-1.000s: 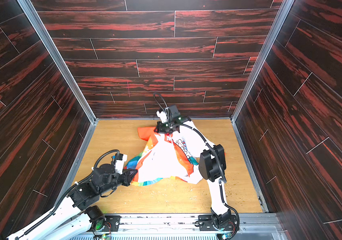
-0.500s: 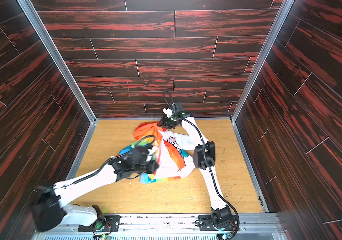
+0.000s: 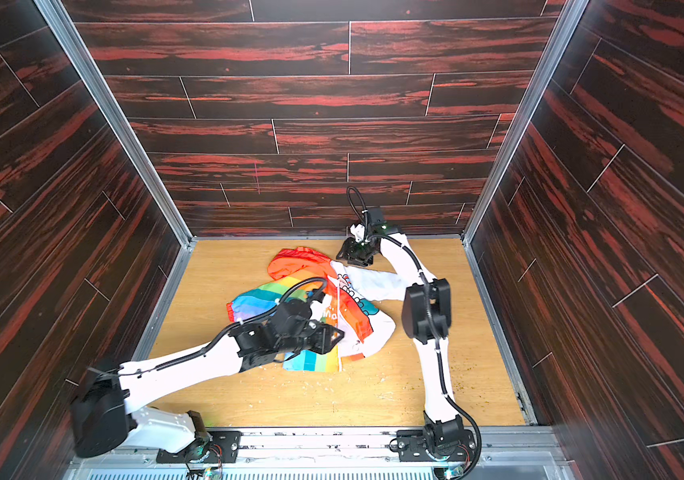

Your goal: Zip up the jacket

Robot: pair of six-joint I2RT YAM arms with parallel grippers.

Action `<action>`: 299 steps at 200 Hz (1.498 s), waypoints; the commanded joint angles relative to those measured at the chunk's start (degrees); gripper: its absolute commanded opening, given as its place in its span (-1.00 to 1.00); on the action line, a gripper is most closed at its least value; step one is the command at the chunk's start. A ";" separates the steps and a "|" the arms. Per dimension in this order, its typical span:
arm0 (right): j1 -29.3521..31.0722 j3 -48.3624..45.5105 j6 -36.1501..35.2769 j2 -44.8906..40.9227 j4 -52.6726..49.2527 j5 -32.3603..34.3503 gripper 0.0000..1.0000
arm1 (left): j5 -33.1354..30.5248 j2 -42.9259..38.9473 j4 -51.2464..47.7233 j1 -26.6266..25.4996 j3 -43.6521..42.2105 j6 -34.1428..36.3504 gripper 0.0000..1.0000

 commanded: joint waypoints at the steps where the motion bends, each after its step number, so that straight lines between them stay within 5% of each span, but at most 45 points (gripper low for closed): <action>1: 0.09 -14.07 -0.16 -15.84 6.93 4.83 0.05 | -8.31 -2.19 -0.39 1.28 -4.61 -3.59 -0.14; 49: 1.78 -49.54 4.29 -42.82 22.23 5.15 0.06 | -8.86 2.14 2.06 7.74 -9.41 -10.64 -0.11; 71: 5.62 -59.03 3.37 -52.90 24.81 13.15 0.08 | -7.99 5.18 2.51 9.70 -8.37 -10.84 -0.12; 82: 8.66 -63.50 2.19 -58.14 27.10 19.49 0.26 | -8.32 6.81 1.38 10.05 -6.72 -10.33 -0.12; 97: 8.59 -67.02 4.71 -60.81 28.90 22.93 0.89 | -9.26 8.96 -3.44 10.45 -3.21 -9.00 -0.12; 105: 7.89 -67.33 6.04 -59.60 28.00 24.13 0.98 | -10.20 9.76 -5.55 10.54 -1.75 -8.61 -0.11; 137: 4.94 -64.83 6.35 -48.95 23.25 11.40 0.54 | -12.10 12.40 -11.01 10.85 2.57 -7.14 0.01; 161: 4.96 -66.89 9.29 -45.46 25.98 10.70 0.20 | -10.34 15.37 -13.01 10.80 6.24 -5.86 0.03; 267: 5.10 -80.05 19.60 -48.99 36.93 7.91 0.36 | -8.46 31.15 -14.21 10.87 20.58 -3.15 0.05; 288: 5.10 -80.89 20.58 -48.10 41.06 6.95 0.33 | -9.20 33.87 -15.74 10.87 23.05 -2.37 -0.11; 299: 5.05 -80.30 20.63 -47.07 42.35 6.29 0.32 | -9.53 34.56 -16.14 10.90 23.66 -2.03 -0.41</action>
